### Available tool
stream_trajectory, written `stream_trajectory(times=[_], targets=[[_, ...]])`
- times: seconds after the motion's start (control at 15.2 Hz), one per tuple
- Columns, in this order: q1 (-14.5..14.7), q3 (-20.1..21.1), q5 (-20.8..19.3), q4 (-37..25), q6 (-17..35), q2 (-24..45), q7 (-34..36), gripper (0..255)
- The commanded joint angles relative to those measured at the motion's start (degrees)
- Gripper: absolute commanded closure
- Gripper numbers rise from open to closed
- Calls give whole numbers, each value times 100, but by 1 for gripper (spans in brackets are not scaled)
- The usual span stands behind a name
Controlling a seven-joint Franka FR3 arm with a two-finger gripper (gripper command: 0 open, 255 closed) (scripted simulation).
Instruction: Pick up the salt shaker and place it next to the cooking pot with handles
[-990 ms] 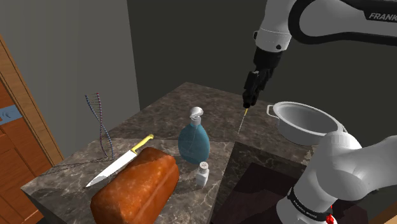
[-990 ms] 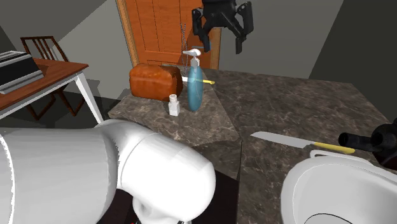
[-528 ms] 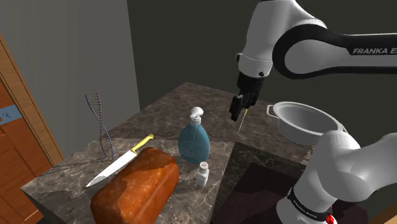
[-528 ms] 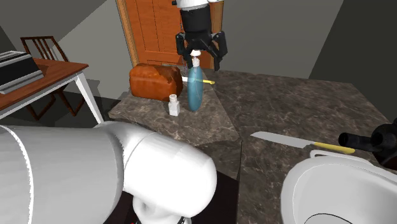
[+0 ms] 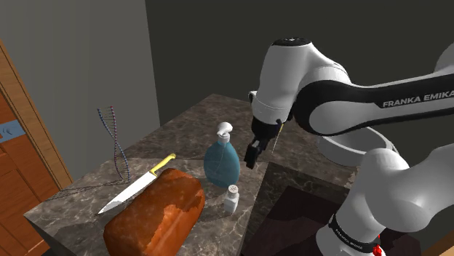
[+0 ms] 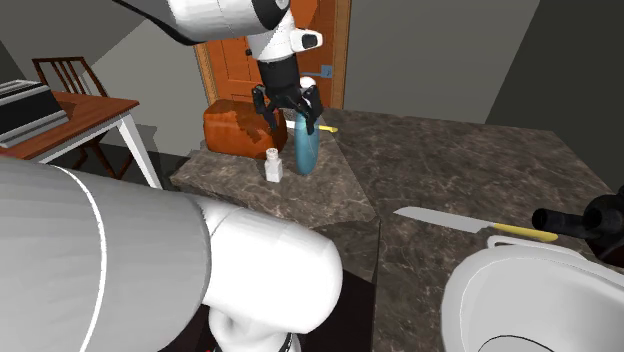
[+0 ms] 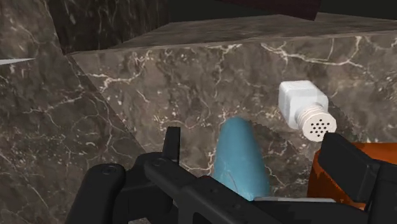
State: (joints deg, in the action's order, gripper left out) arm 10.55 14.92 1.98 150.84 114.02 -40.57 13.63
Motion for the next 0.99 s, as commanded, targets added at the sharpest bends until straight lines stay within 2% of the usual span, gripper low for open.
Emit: stream_trajectory(times=[0.0,0.46,0.92], targets=[[113,162,81,146,375,201,65,0],[403,838,216,348,1659,1232,417,0],[271,956,86,595,2353,1688,525,0]])
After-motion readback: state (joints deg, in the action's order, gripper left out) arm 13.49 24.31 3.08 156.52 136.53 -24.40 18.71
